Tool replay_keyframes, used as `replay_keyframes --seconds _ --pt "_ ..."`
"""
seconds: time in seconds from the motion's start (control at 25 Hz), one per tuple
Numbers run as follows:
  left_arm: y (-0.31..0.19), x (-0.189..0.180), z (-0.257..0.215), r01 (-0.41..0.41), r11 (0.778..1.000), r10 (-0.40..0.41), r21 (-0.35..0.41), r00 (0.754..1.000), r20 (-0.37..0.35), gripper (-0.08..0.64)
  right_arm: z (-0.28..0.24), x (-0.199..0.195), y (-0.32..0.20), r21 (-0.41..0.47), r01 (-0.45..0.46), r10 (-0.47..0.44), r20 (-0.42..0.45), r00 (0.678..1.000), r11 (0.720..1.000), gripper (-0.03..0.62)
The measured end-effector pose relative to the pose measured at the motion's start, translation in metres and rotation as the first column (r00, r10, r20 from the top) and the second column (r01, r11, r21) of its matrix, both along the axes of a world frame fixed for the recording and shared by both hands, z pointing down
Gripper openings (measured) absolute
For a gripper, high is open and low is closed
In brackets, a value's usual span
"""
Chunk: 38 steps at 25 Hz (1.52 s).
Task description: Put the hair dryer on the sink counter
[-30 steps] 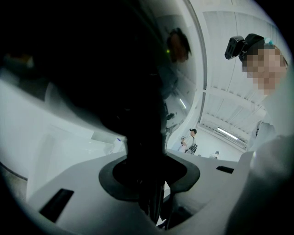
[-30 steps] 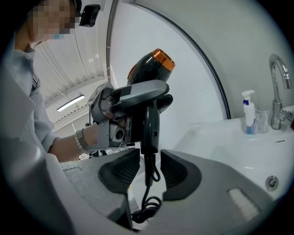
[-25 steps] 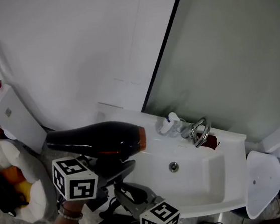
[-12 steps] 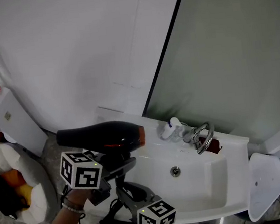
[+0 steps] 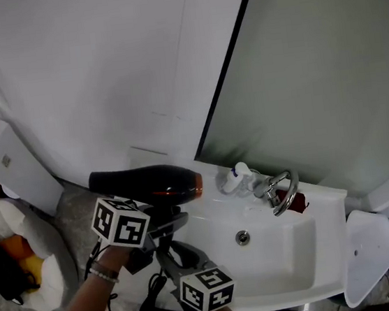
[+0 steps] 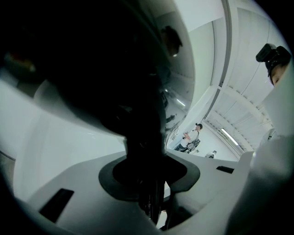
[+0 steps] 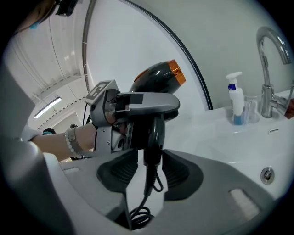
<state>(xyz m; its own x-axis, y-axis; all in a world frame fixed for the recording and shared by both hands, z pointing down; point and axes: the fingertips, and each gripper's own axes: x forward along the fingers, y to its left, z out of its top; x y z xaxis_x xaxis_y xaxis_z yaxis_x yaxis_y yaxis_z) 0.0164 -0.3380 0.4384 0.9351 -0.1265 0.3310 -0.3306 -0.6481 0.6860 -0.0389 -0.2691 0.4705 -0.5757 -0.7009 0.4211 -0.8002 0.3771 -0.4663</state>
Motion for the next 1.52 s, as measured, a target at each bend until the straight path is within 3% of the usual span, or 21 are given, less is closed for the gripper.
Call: replay_keyframes --seconds 0.2,0.64,0.92,1.52 --pt "-0.013 0.003 0.020 0.003 0.998 -0.003 -0.058 1.000 0.002 0.130 0.019 0.001 -0.010 -0.040 -0.014 0.012 -0.049 0.999 0.999 0.161" --pt "-0.034 0.009 0.067 -0.005 0.984 0.009 -0.176 1.000 0.024 0.131 0.056 0.007 -0.029 -0.145 -0.055 0.050 -0.040 0.998 0.988 0.130" --pt "-0.045 0.013 0.095 -0.030 0.963 0.045 -0.268 0.998 0.052 0.132 0.075 0.007 -0.041 -0.220 -0.100 0.101 -0.008 0.995 0.970 0.127" --pt "-0.065 0.025 0.145 -0.027 0.919 0.066 -0.392 0.994 0.086 0.132 0.107 0.014 -0.062 -0.348 -0.155 0.183 0.049 0.982 0.925 0.126"
